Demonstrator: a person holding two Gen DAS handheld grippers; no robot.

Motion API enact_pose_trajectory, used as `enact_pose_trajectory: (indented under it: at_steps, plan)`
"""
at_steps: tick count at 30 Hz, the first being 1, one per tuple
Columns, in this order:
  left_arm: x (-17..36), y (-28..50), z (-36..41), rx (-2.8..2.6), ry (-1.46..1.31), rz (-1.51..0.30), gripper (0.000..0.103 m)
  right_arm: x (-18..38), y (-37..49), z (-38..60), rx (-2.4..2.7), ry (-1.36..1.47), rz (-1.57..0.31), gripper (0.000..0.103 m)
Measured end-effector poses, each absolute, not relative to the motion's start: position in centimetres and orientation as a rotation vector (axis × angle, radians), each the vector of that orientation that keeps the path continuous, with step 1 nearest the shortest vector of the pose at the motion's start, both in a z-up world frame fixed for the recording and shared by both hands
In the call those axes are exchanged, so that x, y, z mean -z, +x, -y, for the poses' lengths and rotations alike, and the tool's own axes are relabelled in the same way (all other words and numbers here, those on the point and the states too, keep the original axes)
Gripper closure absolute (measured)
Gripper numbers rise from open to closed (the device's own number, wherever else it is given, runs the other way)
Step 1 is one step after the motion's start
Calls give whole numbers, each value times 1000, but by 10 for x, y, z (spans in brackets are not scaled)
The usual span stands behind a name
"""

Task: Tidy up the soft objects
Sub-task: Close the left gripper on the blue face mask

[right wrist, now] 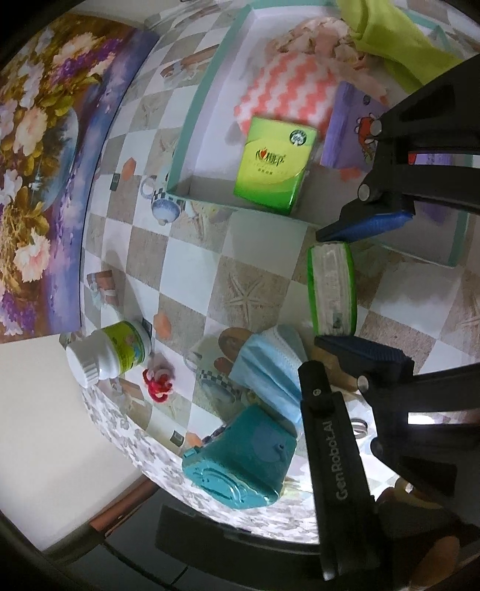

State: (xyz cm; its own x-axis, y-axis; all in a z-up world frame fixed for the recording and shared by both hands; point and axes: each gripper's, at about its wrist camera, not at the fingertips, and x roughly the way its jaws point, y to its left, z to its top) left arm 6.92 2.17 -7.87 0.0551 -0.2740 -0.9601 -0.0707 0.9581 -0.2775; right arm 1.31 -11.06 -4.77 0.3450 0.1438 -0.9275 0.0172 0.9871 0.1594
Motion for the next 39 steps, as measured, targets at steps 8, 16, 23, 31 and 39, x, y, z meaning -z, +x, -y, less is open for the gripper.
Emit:
enact_pose_trajectory:
  at_steps: [8, 16, 23, 31, 39]
  plan:
    - [71, 69, -4, 208, -211, -1477, 47, 29, 2, 123, -77, 227, -1204, 52]
    - [67, 73, -10, 225, -242, -1460, 47, 3, -7, 127, -75, 233, -1147, 52]
    - [65, 75, 16, 278, -122, -1432, 47, -12, -12, 146, -39, 286, -1099, 52]
    - [74, 81, 10, 262, -132, -1456, 48, -8, -11, 150, -26, 301, -1116, 52]
    - [80, 83, 7, 253, -135, -1448, 82, -5, -11, 149, -25, 298, -1127, 52]
